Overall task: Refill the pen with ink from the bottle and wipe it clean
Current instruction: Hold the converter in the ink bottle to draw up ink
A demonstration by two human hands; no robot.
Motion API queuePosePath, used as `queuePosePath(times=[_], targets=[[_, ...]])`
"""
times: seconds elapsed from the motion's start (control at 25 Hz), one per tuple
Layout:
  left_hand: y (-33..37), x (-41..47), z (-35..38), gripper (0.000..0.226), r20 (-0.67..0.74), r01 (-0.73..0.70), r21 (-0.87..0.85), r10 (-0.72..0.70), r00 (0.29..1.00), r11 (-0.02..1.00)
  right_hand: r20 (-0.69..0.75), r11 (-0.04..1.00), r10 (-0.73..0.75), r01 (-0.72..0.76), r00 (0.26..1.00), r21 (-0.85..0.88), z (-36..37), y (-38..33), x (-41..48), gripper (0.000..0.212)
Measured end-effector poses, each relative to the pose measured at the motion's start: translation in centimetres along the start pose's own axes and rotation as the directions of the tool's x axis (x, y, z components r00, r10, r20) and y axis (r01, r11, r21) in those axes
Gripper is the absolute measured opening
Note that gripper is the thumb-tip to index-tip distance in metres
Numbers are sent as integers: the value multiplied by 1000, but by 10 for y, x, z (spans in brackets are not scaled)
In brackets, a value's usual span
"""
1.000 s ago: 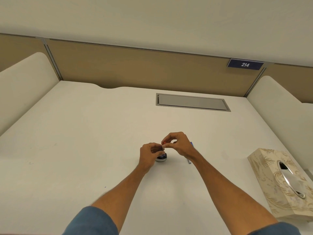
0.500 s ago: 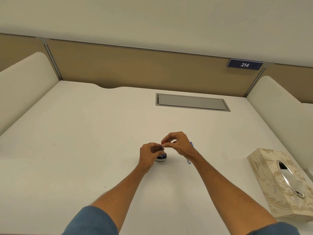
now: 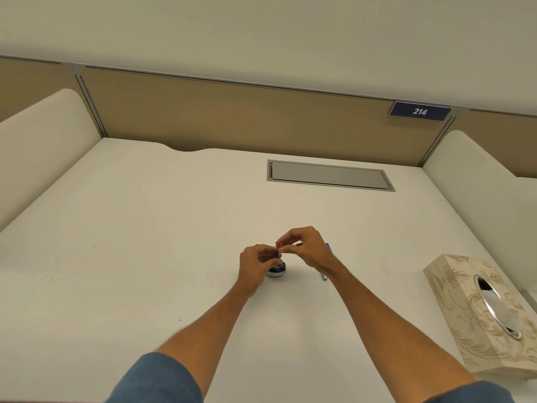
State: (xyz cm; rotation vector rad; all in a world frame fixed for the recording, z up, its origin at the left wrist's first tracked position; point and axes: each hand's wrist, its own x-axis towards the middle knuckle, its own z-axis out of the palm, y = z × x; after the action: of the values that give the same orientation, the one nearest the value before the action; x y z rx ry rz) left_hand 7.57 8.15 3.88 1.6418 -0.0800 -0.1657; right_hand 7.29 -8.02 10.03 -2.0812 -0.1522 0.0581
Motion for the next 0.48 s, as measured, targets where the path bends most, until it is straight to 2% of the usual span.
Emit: queuePosePath(times=[0.28, 0.48], targets=[[-1, 1, 0, 21, 5, -3, 21, 3, 1000, 1000, 5, 1000, 9, -10, 1000, 28, -1, 3, 0, 15], [-1, 1, 0, 21, 0, -2, 17, 2, 1000, 1000, -1, 1000, -9, 9, 1000, 4, 1, 2, 1, 8]])
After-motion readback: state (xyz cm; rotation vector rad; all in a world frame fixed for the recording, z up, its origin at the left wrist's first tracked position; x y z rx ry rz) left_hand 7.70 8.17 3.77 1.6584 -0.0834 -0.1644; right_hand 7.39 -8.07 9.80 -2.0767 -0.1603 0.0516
